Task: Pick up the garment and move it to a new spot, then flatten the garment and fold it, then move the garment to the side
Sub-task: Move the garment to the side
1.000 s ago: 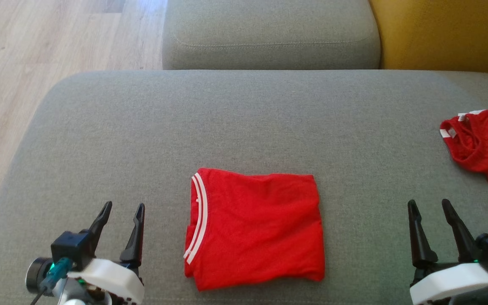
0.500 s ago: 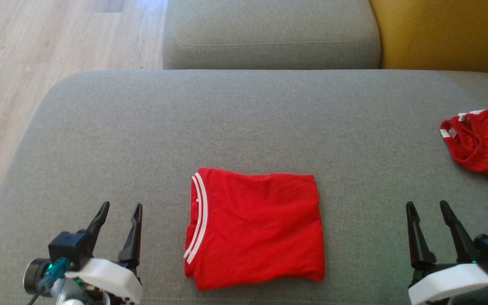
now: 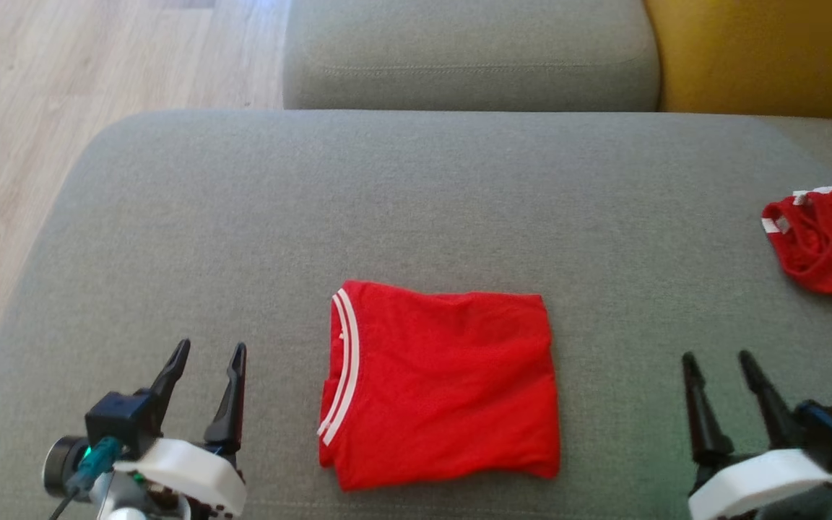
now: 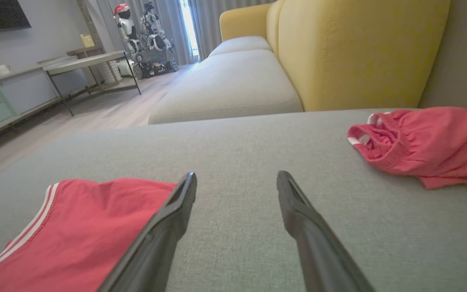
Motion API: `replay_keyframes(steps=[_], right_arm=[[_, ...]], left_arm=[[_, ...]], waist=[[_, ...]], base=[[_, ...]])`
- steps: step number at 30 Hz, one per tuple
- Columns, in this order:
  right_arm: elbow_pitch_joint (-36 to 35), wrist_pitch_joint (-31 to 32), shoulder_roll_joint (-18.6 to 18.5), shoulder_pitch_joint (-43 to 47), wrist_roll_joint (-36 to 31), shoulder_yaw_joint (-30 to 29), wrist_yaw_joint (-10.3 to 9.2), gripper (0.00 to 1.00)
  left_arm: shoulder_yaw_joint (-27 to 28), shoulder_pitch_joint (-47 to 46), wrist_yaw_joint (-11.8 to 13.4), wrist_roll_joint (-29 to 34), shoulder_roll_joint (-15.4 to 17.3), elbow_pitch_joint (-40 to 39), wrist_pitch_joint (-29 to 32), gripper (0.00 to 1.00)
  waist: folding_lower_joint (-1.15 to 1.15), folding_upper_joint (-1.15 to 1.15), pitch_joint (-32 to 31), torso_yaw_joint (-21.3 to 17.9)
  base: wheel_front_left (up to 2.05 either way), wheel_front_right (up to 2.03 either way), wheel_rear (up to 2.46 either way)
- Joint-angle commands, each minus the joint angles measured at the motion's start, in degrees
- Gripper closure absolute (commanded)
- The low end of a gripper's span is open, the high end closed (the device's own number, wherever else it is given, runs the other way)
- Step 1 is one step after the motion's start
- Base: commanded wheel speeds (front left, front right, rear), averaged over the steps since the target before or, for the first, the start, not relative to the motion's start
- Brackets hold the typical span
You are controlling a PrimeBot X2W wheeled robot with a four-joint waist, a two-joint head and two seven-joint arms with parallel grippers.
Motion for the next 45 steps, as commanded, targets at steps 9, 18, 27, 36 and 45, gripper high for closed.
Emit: replay_keyframes(steps=[9,18,27,36,45], right_arm=[[3.4,9.8,-1.7,-6.4,0.3,8.9,0.22,0.0],[11.7,13.7,-2.6,-15.0,0.4,13.3,0.22,0.0],[19.1,17.5,-2.9,-19.1,0.3,14.0,0.22,1.0],[16.2,14.9,-5.7,-21.9,-0.5,16.3,0.22,1.0],[12.8,14.2,-11.7,-28.1,-3.1,16.7,0.22,1.0]], left_arm=[[0.7,-7.1,-0.6,-0.6,0.0,-2.3,-1.8,0.0],[-0.4,-11.7,-1.9,-0.8,-1.5,-0.3,-4.1,0.0],[-0.6,-13.9,-2.5,-0.5,-2.2,1.3,-5.3,0.0],[-0.5,-13.7,-2.6,0.0,-1.9,1.3,-5.5,0.0],[-1.0,-14.3,-3.1,0.7,-1.1,-1.0,-5.6,0.0]], waist=[[0.0,0.0,5.5,4.2],[0.0,0.0,10.8,8.0],[0.0,0.0,12.3,9.0],[0.0,0.0,12.6,5.1],[0.0,0.0,13.9,-2.7]], base=[[0.0,0.0,0.0],[0.0,0.0,0.0],[0.0,0.0,0.0],[0.0,0.0,0.0],[0.0,0.0,0.0]])
